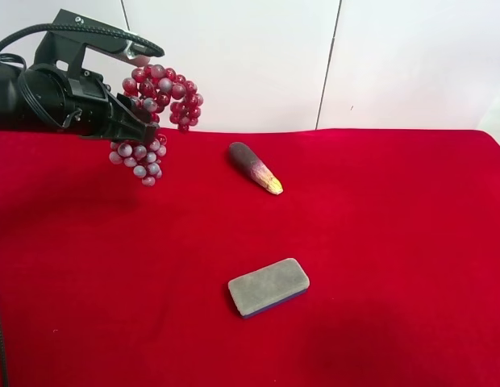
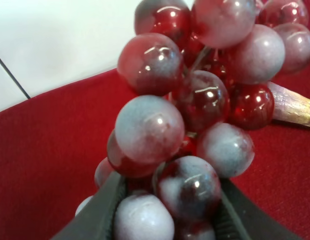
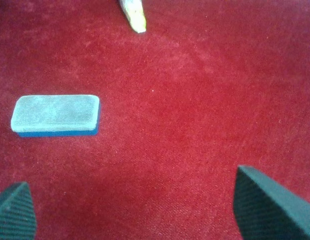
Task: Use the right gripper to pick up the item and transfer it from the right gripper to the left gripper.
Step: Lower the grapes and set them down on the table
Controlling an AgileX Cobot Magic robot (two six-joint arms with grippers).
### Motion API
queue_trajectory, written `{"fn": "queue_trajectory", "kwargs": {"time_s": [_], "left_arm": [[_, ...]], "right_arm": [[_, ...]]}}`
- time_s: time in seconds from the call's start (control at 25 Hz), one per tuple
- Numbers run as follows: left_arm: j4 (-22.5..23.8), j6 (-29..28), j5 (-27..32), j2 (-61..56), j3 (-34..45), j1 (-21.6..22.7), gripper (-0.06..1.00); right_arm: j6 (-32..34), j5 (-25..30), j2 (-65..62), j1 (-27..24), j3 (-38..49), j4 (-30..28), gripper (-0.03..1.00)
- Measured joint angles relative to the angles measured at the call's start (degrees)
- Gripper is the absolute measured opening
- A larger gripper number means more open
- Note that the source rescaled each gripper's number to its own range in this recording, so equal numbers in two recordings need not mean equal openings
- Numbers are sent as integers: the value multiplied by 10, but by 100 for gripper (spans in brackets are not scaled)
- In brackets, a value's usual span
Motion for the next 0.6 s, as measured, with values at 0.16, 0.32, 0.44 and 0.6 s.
{"fn": "queue_trajectory", "kwargs": {"time_s": [0.16, 0.32, 0.44, 0.6], "left_arm": [[0, 0, 0, 0, 0, 0, 1], [0, 0, 0, 0, 0, 0, 1], [0, 1, 1, 0, 7, 0, 1], [0, 4, 2, 0, 27, 0, 1]], "right_arm": [[0, 0, 0, 0, 0, 0, 71], [0, 0, 0, 0, 0, 0, 71], [0, 0, 0, 0, 0, 0, 71], [0, 0, 0, 0, 0, 0, 71]]}}
